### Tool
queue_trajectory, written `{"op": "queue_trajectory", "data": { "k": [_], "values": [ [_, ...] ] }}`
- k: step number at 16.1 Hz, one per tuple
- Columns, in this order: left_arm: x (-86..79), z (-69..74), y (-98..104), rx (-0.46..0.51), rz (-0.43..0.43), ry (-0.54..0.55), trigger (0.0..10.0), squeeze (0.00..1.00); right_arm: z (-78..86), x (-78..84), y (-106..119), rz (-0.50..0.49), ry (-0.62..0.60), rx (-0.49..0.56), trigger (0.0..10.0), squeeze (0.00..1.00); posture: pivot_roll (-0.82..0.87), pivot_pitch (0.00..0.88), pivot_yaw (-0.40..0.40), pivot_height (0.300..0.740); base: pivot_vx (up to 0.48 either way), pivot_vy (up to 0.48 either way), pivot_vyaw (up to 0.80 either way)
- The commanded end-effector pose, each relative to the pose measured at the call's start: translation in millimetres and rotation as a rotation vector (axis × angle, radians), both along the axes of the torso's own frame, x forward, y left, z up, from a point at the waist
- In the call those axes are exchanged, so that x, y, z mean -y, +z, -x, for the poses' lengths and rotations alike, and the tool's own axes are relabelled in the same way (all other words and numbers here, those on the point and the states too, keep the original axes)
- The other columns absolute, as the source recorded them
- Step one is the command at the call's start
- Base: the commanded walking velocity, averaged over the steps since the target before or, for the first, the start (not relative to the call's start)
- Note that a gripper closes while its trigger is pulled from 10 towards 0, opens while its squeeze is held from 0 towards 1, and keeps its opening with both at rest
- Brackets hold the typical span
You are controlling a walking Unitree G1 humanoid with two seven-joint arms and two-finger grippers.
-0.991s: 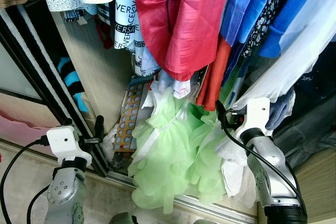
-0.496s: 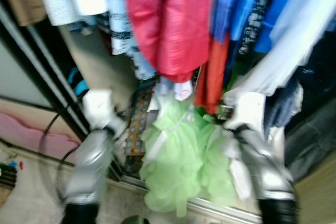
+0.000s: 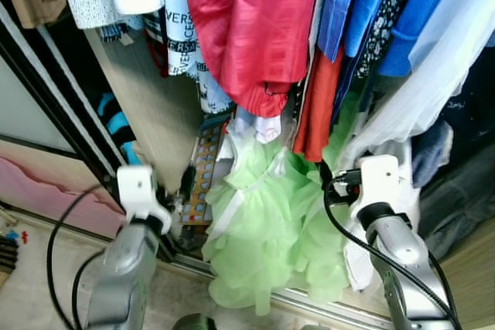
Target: Clean up the room
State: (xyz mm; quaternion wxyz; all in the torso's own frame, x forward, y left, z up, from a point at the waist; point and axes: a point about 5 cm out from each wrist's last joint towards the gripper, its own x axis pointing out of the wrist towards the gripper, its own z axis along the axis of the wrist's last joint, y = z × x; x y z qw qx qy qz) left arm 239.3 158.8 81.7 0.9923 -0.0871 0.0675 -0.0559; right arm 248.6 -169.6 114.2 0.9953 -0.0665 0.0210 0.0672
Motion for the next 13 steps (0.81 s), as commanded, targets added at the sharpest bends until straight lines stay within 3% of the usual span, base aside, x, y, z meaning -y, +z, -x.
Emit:
{"op": "queue_trajectory", "data": {
  "k": [1,3,7,11,13],
  "values": [
    [-3.8,-0.9,10.1,0.039,0.003,0.018,10.0,0.0,0.9,-5.4,8.6,0.004,0.03,0.04,10.0,0.0,-0.1,0.0,0.029,0.74,0.0,0.0,0.0],
    [-6.5,-1.1,11.9,0.039,-0.027,0.057,10.0,0.0,3.7,-5.9,14.4,0.05,0.045,0.079,10.0,0.0,-0.1,0.0,0.02,0.74,0.0,0.0,0.0],
    [-3.3,6.8,14.5,0.016,0.057,0.054,10.0,0.0,16.4,-2.1,23.5,0.091,0.08,0.1,10.0,0.0,-0.11,0.0,0.019,0.74,0.0,0.0,0.0],
    [-1.5,3.3,22.4,0.065,-0.021,0.023,10.0,0.0,14.5,-8.4,20.2,0.082,0.117,0.101,10.0,0.0,-0.1,0.0,0.025,0.74,0.0,0.0,0.0],
    [-0.8,1.1,21.9,0.039,-0.004,0.022,10.0,0.0,13.2,-13.2,19.7,0.078,0.165,0.1,10.0,0.0,-0.1,0.0,0.026,0.74,0.0,0.0,0.8]
  ]
}}
